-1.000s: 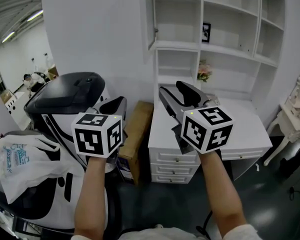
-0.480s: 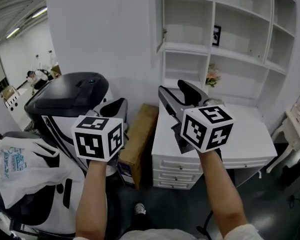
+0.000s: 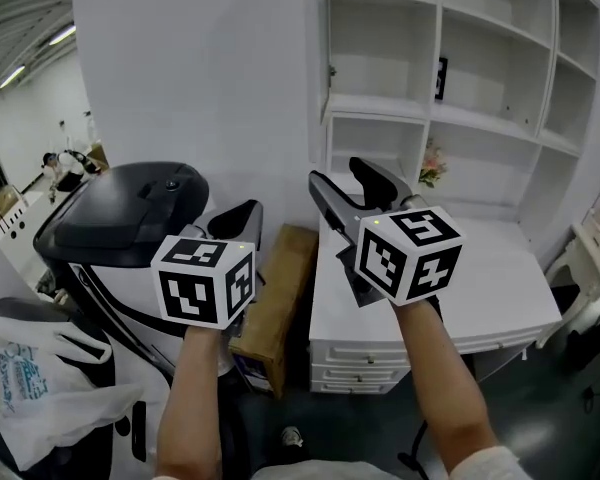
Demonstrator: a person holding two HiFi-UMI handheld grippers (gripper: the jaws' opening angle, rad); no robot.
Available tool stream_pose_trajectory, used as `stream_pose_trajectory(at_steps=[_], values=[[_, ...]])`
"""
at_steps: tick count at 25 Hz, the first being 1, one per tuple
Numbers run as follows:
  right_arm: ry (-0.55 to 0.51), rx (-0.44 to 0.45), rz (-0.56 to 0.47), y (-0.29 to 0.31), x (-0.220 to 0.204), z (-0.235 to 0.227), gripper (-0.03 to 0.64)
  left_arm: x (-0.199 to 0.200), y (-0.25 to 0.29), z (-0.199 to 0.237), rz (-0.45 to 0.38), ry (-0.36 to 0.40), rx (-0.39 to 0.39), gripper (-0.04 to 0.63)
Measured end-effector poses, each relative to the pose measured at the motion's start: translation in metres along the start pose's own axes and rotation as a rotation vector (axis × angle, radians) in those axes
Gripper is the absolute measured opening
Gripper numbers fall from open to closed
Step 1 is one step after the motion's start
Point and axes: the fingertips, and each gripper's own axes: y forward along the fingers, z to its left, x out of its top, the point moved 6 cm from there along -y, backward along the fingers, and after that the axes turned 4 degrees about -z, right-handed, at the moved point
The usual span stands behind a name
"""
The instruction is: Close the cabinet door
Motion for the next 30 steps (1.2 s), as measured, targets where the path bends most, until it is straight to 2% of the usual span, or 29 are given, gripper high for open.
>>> stream_pose_trajectory(at_steps=[9, 18, 22, 27, 30], values=[[-0.024, -0.056, -0.001, 0.064, -0.005, -0.018, 0.259, 0.000, 0.058, 0.047, -0.011, -0.001, -0.070, 0.005], [-0.040, -0.118, -0.011, 0.102, -0.009, -0.029, 0.259, 0.004, 0.095, 0.080, -0.031, 0.003, -0.132, 0.005], [-0.051, -0.146, -0.012, 0.110, -0.010, -0.034, 0.255, 0.003, 0.109, 0.087, -0.037, -0.002, -0.161, 0.005], [-0.059, -0.164, -0.008, 0.116, -0.009, -0.037, 0.199, 0.005, 0.124, 0.083, -0.046, 0.001, -0.210, 0.005], [-0.075, -0.172, -0.002, 0.117, -0.009, -0.037, 0.198, 0.005, 0.129, 0.083, -0.051, 0.007, -0.225, 0.005]])
